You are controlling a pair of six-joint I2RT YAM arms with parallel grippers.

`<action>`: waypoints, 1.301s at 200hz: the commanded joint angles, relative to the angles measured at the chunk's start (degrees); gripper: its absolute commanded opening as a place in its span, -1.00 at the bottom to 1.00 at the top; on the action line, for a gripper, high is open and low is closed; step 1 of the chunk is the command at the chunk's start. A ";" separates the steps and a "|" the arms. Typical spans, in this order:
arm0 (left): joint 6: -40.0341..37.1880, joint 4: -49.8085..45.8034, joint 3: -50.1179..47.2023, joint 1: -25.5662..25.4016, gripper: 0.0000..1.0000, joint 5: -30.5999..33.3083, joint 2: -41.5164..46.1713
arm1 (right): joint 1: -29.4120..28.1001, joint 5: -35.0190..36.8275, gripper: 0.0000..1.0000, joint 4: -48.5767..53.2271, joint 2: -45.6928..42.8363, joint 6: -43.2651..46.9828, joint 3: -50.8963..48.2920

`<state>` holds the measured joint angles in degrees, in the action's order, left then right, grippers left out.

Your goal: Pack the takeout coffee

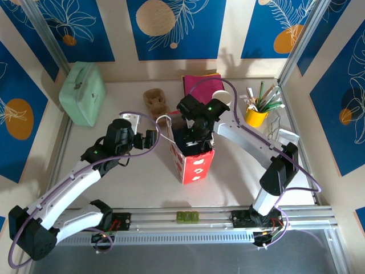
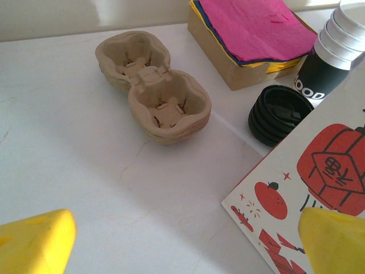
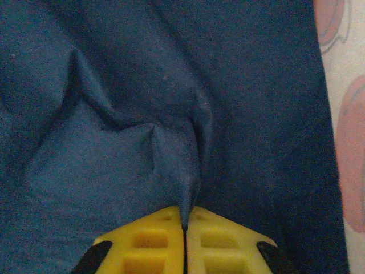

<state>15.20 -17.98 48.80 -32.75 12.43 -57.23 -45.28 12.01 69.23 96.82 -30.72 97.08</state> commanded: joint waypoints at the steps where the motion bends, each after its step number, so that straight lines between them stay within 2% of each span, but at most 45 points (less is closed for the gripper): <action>1: 0.45 1.53 -0.28 0.77 0.99 0.02 0.47 | -0.25 -1.44 -0.71 1.25 -0.36 -0.69 4.71; 23: 0.45 1.29 -0.19 0.80 0.99 0.52 0.72 | -0.34 -0.51 -0.43 2.84 0.13 -0.23 9.31; 47: 0.45 1.87 -0.37 0.80 0.99 1.06 1.16 | 0.30 2.64 -0.23 4.37 0.28 -0.30 14.45; 96: -0.20 2.42 0.19 0.76 0.99 3.27 2.06 | 0.81 3.58 -0.18 2.98 -1.63 1.32 21.73; 129: -1.69 1.86 2.23 1.32 0.99 6.32 2.34 | 1.02 7.46 -0.10 1.06 -6.44 3.97 21.59; 164: -3.31 0.63 5.17 2.06 0.99 10.01 2.20 | 2.64 12.33 -0.02 -4.66 -16.27 6.90 13.88; 184: -3.99 -0.44 6.31 3.03 0.99 13.53 1.58 | 5.19 14.42 0.17 -8.54 -22.75 8.02 6.88; 191: -3.78 -1.27 6.86 3.57 0.99 14.73 1.07 | 6.83 14.59 0.30 -9.96 -24.98 8.01 3.79; 228: -4.76 0.58 5.88 7.58 0.99 18.37 -0.88 | 19.89 10.54 0.68 -18.76 -35.29 7.00 -13.33; 251: -4.09 4.63 2.44 11.32 0.98 16.91 -1.35 | 26.13 16.61 0.98 -26.26 -40.72 6.22 -25.25; 260: -3.51 5.95 0.79 12.30 0.99 17.15 -1.58 | 28.25 17.84 0.98 -29.04 -42.19 6.74 -29.29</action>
<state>11.49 -15.90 53.15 -23.24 28.08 -58.28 -21.04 25.47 49.80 58.24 -24.08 76.01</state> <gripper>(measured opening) 0.993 0.979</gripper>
